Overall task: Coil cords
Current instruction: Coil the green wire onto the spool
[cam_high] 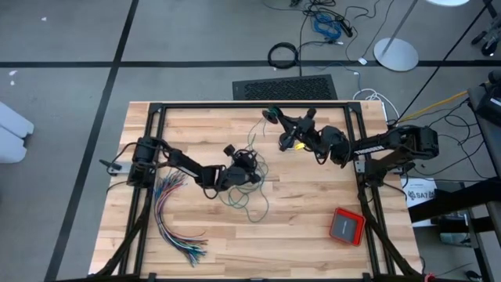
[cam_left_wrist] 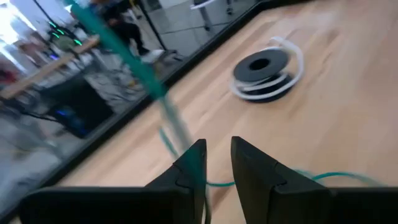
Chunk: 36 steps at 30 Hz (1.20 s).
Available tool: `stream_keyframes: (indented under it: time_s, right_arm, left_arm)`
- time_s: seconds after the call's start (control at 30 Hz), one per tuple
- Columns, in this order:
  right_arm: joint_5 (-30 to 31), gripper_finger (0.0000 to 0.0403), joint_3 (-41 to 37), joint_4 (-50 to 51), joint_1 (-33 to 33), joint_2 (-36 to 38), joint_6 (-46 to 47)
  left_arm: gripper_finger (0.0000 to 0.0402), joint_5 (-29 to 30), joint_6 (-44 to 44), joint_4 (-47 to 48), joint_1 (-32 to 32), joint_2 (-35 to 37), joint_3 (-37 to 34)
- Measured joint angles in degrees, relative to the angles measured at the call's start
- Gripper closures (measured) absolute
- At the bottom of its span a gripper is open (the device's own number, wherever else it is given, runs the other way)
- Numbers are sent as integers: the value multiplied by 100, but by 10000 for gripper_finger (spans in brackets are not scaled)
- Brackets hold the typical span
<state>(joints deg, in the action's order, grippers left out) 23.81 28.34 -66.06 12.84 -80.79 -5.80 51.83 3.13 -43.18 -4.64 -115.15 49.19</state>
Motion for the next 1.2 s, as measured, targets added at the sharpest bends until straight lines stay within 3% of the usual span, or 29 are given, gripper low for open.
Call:
stream_keyframes:
  time_s: [0.1, 0.2, 0.8, 1.2]
  right_arm:
    - [-22, 403, 0, 22, -4, 0, -2]
    - [-20, 403, 0, 57, -4, 2, 0]
    - [-17, 403, 0, 180, -7, 2, 2]
    - [-17, 403, 0, 197, -9, 2, 0]
  left_arm:
    - [320, -425, -628, 43, 21, 20, 0]
    - [320, -478, -953, 276, 26, 26, 0]
    - [320, -360, -886, 941, -322, 343, -26]
    - [320, -183, -1469, 1416, -398, 348, -28]
